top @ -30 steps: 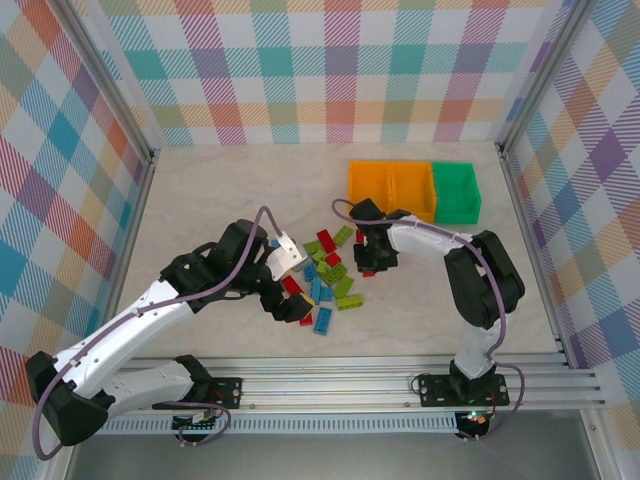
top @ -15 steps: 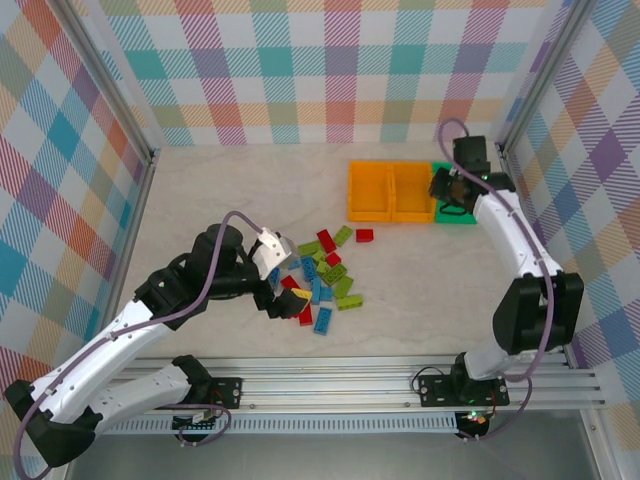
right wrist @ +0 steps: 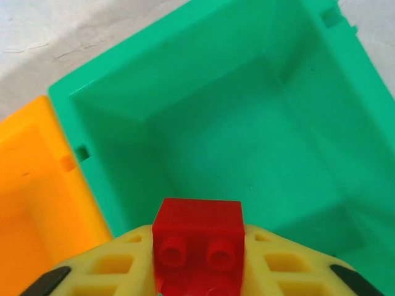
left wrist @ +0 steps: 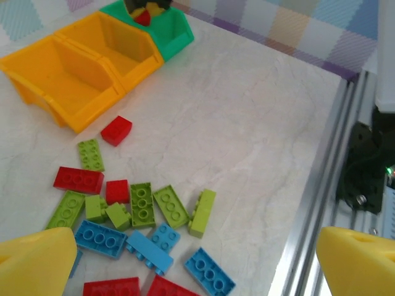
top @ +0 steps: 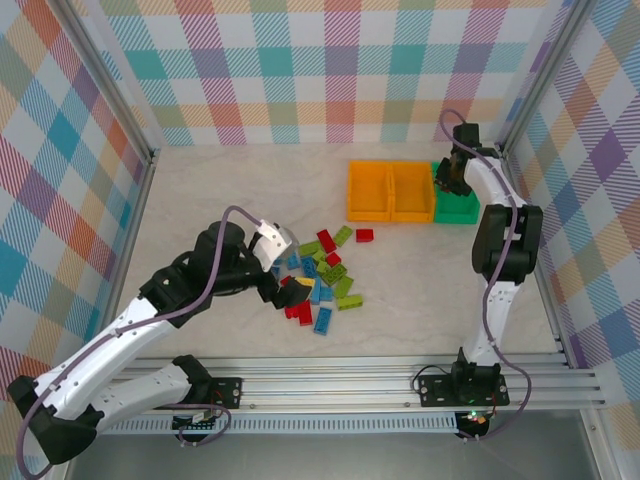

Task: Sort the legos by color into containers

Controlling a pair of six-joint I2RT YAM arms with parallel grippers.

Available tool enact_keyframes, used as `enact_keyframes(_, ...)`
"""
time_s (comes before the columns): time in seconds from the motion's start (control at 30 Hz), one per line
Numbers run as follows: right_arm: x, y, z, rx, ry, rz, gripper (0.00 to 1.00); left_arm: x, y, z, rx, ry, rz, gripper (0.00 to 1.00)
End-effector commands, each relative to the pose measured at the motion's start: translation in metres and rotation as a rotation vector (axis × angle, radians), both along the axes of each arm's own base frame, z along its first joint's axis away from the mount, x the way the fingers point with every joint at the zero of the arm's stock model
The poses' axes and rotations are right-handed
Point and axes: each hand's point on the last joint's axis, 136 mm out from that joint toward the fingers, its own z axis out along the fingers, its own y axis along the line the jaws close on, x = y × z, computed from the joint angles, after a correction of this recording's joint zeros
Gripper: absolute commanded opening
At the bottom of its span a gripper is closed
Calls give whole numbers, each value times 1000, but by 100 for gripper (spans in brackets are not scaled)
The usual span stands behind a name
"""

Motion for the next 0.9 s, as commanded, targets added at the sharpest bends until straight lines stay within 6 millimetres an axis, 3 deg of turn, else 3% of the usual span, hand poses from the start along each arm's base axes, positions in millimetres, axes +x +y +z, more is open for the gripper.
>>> enact_keyframes(0.0,3,1,17,26,-12,3,43,28,-3,2,-47,42,164,100)
enact_keyframes(0.27,-10,3,49,35,-56,15,47,72,-15,-26,-44,202,374,100)
enact_keyframes(0.37,-27,14,64,87,-84,39,48,85,-24,-37,-58,252,421,100)
enact_keyframes(0.47,-55,25,80,145,-116,57,52,102,-31,-50,-68,307,499,100)
enact_keyframes(0.57,-93,40,92,199,-145,95,56,124,-32,-71,-65,370,637,100)
enact_keyframes(0.63,-123,63,102,268,-157,155,57,136,-28,-91,-19,419,748,100)
enact_keyframes(0.8,-219,148,109,315,-52,451,66,155,-36,-141,159,559,863,98)
enact_keyframes(0.87,-259,171,106,327,9,537,69,163,-41,-156,198,593,886,95)
